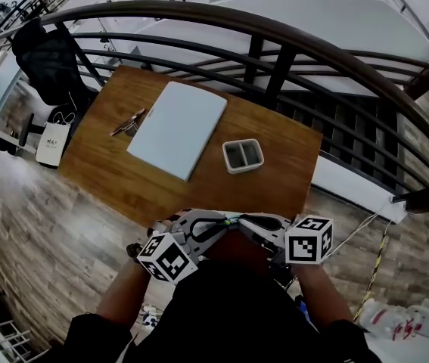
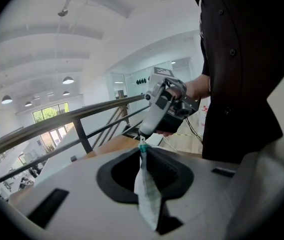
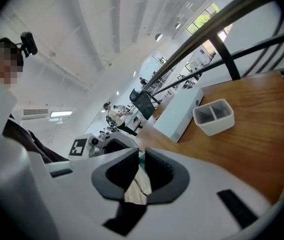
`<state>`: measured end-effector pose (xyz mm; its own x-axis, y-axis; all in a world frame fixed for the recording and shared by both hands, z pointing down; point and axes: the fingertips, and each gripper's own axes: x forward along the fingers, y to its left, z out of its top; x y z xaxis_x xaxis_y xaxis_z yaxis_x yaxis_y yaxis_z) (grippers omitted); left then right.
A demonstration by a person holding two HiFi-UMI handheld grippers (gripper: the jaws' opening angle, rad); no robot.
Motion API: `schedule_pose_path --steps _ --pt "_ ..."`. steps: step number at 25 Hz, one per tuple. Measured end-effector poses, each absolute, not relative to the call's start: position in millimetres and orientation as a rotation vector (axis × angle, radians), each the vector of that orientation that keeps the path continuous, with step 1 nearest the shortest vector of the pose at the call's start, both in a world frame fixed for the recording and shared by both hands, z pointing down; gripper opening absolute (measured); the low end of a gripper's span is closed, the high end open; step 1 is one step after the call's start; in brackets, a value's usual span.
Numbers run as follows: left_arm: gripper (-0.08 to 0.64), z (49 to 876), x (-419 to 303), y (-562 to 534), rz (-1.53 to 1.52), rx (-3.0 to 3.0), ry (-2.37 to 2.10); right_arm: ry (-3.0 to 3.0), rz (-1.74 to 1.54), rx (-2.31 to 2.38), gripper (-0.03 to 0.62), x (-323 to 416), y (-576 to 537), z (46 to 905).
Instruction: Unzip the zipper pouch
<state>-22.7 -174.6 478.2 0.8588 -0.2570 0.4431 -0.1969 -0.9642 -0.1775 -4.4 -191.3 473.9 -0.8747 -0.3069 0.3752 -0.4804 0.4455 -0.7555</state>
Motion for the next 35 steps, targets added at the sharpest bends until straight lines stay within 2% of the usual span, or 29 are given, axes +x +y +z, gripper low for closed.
schedule_pose_path --steps 5,12,35 --pt "0.048 484 -19 -173 -0.749 -2.874 0.34 -2.516 1.555 0.646 0.027 -10 -192 469" --pt "0.048 485 -23 -174 -0.732 -2.903 0.37 -2.483 1.503 0.702 0.003 -7 -194 475" --pt "0.043 480 -28 -183 -0.679 -2.967 0.477 -2.466 1.272 0.869 0.003 18 -203 492"
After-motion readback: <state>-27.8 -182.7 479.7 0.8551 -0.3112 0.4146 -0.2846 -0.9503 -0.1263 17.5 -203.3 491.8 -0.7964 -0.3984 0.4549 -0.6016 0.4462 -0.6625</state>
